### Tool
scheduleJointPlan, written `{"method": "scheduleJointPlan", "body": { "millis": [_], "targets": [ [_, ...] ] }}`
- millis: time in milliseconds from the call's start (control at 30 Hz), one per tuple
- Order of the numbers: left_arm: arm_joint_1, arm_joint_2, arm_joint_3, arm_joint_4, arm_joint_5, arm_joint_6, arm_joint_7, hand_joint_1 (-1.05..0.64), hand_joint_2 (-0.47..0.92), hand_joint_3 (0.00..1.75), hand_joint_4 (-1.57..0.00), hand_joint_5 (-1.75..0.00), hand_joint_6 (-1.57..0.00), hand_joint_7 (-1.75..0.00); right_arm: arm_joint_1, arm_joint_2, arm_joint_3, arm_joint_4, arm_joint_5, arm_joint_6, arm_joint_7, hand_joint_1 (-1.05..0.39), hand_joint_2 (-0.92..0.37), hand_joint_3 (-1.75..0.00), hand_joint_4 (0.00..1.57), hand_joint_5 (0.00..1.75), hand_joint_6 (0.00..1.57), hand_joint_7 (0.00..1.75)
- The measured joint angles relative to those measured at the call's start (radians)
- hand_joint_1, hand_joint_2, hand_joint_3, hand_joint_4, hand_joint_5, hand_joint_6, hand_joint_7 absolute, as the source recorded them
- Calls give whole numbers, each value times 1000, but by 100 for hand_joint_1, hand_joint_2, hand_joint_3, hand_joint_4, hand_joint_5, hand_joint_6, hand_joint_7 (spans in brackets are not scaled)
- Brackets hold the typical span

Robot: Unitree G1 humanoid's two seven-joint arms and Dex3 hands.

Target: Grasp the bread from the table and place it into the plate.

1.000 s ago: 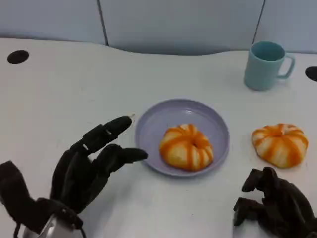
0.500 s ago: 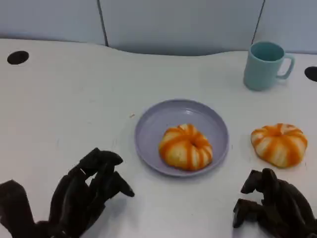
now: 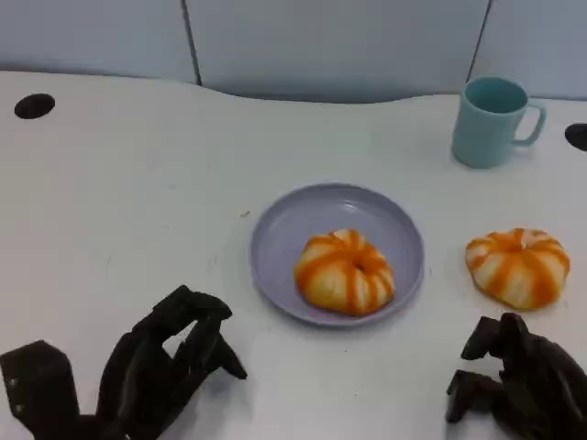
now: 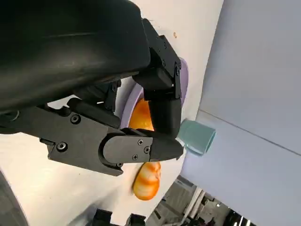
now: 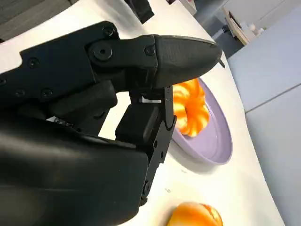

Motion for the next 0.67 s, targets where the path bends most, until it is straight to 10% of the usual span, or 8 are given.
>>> {"method": "scheduleJointPlan", "body": {
  "millis": [667],
  "targets": [
    [-43,2,33,67,10,-27,-3,-57,92,33,-70,-171,-60,-139,-21,-2,-3,42,-3,-33,14,-48,-92,-43,125,116,116,106]
  ]
}}
